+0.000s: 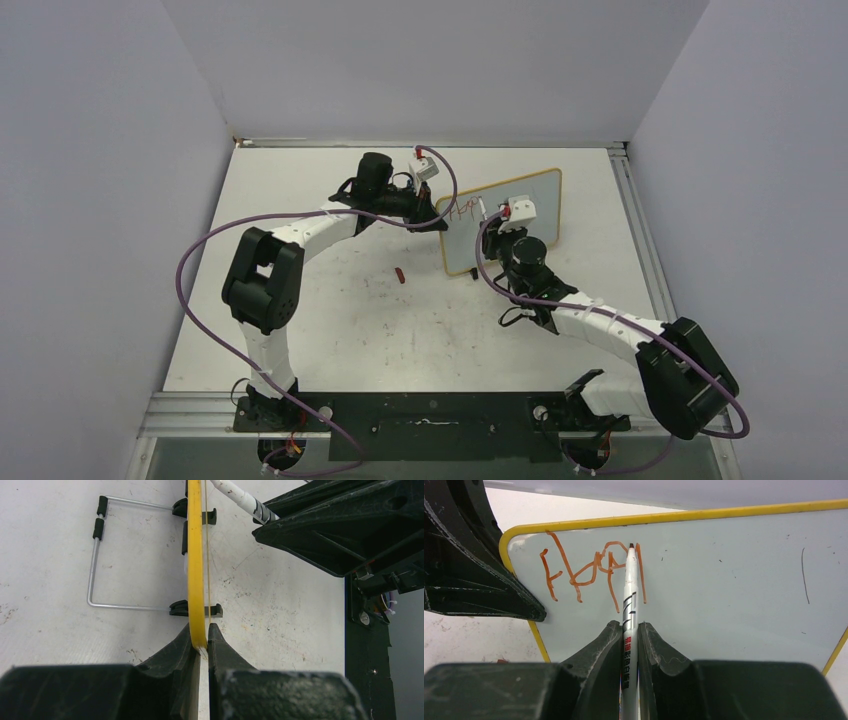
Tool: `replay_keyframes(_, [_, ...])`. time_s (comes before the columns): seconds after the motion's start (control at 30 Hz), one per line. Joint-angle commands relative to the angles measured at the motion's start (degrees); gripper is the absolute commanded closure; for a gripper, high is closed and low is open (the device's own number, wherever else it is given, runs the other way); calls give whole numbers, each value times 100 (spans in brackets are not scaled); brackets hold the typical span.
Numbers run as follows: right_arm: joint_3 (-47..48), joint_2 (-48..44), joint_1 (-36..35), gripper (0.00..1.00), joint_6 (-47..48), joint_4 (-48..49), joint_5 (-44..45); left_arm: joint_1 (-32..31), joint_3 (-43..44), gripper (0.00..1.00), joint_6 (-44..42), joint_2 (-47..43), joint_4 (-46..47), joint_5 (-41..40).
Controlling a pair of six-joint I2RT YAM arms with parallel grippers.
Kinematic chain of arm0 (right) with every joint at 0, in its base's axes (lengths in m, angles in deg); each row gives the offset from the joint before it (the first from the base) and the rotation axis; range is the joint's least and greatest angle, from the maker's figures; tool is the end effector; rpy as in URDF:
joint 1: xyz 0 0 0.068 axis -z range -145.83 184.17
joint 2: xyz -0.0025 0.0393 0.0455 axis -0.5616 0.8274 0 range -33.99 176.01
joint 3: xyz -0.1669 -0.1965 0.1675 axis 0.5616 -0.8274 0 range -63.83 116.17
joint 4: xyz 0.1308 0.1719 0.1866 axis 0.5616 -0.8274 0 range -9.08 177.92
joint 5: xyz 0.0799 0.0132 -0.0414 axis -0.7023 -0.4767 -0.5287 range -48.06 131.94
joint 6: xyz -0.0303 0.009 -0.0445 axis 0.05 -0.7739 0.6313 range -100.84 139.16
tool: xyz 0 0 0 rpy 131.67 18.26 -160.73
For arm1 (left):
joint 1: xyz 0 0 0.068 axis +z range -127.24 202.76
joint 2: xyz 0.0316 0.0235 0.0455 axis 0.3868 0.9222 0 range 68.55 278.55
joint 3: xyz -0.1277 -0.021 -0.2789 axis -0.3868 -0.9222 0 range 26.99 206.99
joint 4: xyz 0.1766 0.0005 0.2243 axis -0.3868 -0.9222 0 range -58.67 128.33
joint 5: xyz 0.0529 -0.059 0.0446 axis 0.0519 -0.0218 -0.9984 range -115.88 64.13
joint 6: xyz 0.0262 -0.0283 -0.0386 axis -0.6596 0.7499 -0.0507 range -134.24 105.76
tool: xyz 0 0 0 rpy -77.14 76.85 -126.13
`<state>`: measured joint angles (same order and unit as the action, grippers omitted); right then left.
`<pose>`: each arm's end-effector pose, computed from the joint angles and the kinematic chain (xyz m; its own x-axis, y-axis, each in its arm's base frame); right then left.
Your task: Write a sentence on the whiteboard
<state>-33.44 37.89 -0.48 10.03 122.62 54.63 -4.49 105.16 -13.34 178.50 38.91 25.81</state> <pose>0.2334 0.1514 0.2510 -0.1555 0.0806 -0.9845 -0.3550 0.9255 0.1318 0.4016 -0.2391 0.2536 -0.4744 0.2333 -0.8488 0.8731 0.2477 -0.4199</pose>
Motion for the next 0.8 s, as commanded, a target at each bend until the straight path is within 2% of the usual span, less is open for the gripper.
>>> replay_keyframes(0.0, [242,79,-20,95,113,415,72,-167,6,100,-239,97,-603,105])
replay_keyframes(0.77, [183,163,187,95,-129,87,226,-167,14,100,-249,89,-628,100])
